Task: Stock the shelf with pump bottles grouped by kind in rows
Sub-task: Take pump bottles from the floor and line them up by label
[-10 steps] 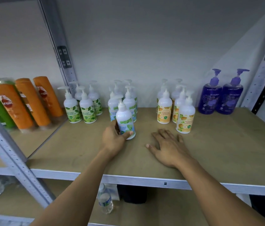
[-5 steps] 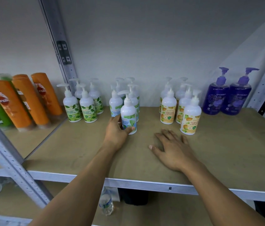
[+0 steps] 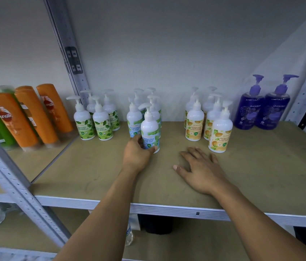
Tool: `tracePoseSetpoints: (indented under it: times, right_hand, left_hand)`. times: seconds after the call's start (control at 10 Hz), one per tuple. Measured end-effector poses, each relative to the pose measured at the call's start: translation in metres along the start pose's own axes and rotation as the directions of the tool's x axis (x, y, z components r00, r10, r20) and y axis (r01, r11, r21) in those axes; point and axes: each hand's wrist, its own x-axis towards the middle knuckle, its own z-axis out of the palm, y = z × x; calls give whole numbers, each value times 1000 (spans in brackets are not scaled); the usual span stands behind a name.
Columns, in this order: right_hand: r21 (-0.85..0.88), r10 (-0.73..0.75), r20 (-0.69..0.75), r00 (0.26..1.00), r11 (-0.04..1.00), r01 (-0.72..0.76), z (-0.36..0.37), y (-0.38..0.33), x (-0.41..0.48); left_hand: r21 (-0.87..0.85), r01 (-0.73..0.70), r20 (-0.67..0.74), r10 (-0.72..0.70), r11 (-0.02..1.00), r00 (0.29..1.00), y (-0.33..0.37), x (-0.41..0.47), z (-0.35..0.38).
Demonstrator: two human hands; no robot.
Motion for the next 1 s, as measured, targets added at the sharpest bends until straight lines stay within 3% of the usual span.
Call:
tracePoseSetpoints:
  times: [0.2, 0.6, 1.0]
  right_hand:
    - [-7, 3, -8, 1000, 1000, -3, 1, 0, 1]
    - [-15, 13, -23, 1000, 1000, -13, 3, -1, 2]
    - [-12, 13, -21, 1000, 1000, -13, 0, -2, 0]
  left_hand:
    - [10, 39, -29, -39, 999, 999, 3, -4, 1]
    - [101, -12, -15, 13, 995, 1000, 4, -6, 4]
    - [33, -6, 24, 5, 999, 1000, 4, -2, 0]
